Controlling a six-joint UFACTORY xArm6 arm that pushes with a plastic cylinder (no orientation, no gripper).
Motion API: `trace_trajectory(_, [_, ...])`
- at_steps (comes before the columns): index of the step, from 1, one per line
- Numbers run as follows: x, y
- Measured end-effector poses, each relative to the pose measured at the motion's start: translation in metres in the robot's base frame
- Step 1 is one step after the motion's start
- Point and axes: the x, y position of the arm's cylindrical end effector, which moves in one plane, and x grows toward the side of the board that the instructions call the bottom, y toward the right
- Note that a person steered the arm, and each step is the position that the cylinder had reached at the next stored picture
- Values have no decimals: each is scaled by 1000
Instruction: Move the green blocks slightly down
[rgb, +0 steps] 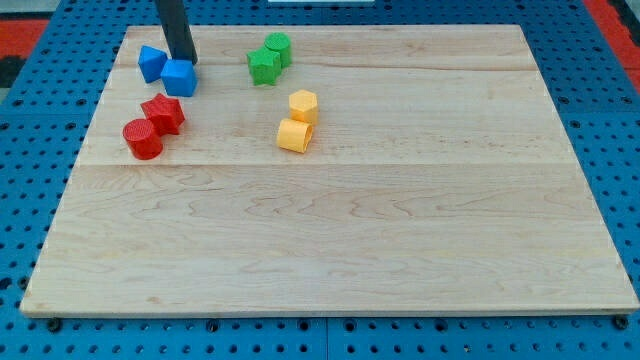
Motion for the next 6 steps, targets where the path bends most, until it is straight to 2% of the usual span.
trace_trajectory(1, [-30,11])
trace_trajectory(2, [-65,88])
trace_trajectory(3, [-68,125])
trace_trajectory(4, [-62,139])
trace_trajectory(5, [-12,123])
trace_trajectory(6, [20,111])
